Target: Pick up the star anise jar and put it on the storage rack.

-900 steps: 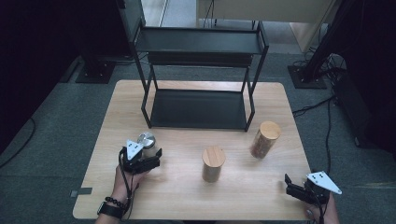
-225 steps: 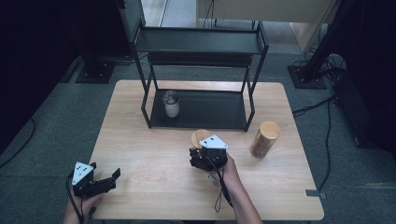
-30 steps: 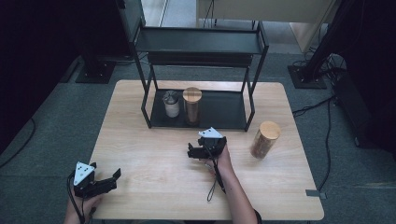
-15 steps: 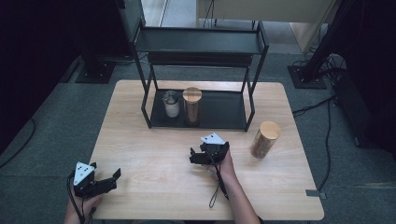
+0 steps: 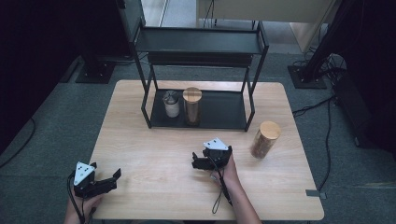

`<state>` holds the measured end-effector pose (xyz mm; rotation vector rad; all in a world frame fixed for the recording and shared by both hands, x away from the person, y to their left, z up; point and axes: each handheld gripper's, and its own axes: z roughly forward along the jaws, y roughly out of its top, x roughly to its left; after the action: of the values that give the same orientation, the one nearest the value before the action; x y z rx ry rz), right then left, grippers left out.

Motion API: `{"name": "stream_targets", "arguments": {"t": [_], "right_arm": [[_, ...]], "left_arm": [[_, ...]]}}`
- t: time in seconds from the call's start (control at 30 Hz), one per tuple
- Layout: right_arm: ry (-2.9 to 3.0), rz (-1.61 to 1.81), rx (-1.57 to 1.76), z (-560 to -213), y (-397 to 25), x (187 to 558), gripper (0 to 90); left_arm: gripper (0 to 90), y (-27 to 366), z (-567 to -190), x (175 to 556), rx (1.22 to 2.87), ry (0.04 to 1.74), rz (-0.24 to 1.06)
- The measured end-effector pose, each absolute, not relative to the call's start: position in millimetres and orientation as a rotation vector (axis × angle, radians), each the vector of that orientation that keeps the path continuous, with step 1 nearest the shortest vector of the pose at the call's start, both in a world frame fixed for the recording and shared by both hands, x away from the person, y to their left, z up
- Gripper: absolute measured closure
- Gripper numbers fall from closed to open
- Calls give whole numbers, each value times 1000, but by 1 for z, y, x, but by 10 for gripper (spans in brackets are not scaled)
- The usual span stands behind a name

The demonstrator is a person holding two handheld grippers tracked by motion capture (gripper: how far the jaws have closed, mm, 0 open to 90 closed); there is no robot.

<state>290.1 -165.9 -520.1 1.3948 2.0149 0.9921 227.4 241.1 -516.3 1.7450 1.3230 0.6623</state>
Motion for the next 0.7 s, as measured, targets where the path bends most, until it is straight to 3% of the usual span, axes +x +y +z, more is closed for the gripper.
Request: {"name": "stream_targets", "arguments": {"t": [0.7], "right_arm": [[2011, 989, 1368, -520, -187, 261, 3]], "left_arm": [[1, 241, -516, 228, 1746, 1325, 666]]}}
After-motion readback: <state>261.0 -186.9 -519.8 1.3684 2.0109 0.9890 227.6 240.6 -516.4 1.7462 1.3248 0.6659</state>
